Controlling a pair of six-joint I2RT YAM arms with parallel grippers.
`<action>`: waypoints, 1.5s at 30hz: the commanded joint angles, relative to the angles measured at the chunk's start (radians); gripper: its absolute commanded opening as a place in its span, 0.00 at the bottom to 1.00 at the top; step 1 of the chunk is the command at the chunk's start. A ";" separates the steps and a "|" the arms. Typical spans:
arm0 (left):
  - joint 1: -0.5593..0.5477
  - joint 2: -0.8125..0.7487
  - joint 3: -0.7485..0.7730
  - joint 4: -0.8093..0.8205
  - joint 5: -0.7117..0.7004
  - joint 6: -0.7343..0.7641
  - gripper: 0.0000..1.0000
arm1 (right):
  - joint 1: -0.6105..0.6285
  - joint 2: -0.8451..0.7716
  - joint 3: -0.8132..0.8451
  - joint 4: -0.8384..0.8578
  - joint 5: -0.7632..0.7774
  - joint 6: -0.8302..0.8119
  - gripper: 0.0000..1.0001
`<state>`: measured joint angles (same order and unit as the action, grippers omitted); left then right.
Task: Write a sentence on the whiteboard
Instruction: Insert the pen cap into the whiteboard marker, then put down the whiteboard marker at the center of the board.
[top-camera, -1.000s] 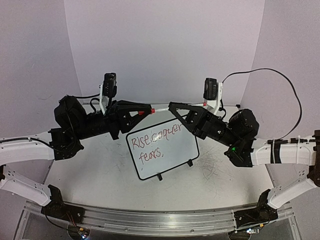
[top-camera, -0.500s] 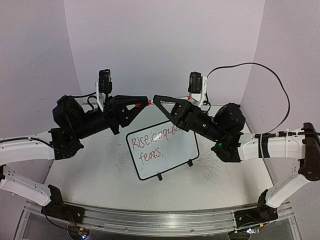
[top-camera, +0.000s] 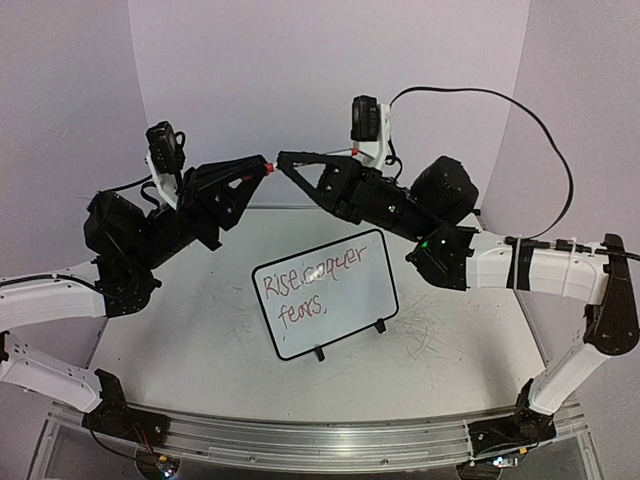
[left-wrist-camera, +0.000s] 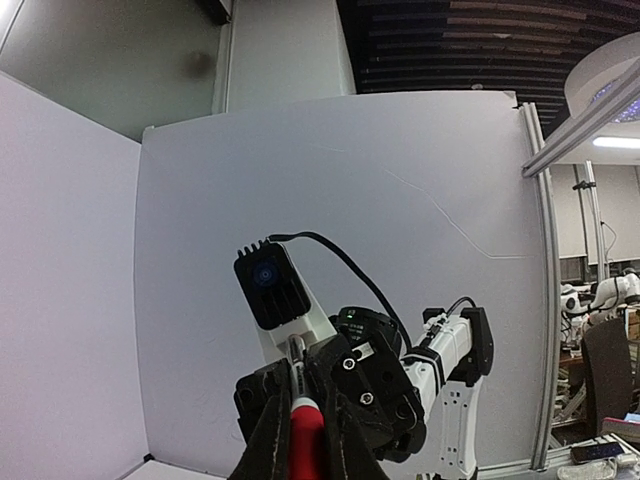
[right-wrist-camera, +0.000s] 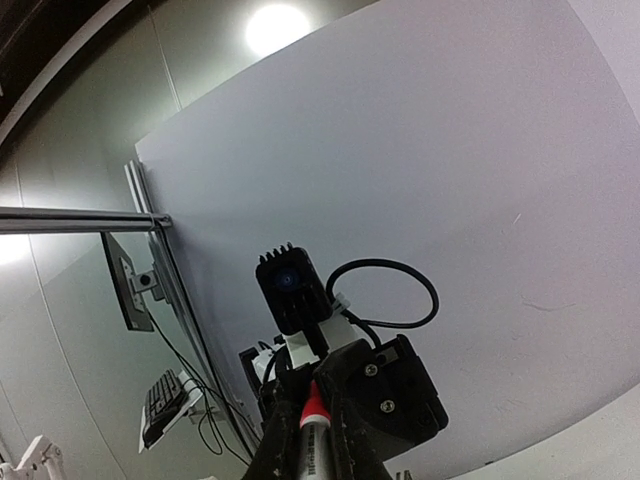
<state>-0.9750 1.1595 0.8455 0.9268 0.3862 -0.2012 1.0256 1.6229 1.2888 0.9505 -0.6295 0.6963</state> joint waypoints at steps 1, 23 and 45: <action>-0.050 0.140 -0.021 -0.295 0.173 -0.025 0.00 | 0.149 0.108 -0.022 -0.395 -0.268 -0.066 0.00; -0.035 -0.215 -0.114 -0.544 -0.464 0.010 0.95 | -0.601 -0.576 -0.489 -1.117 0.211 -0.265 0.00; -0.034 -0.241 -0.166 -0.565 -0.434 -0.024 0.92 | -0.878 -0.164 -0.733 -0.949 -0.074 -0.198 0.11</action>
<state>-1.0115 0.9628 0.6925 0.3413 -0.0528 -0.2167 0.1818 1.4326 0.5789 -0.1186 -0.7482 0.4946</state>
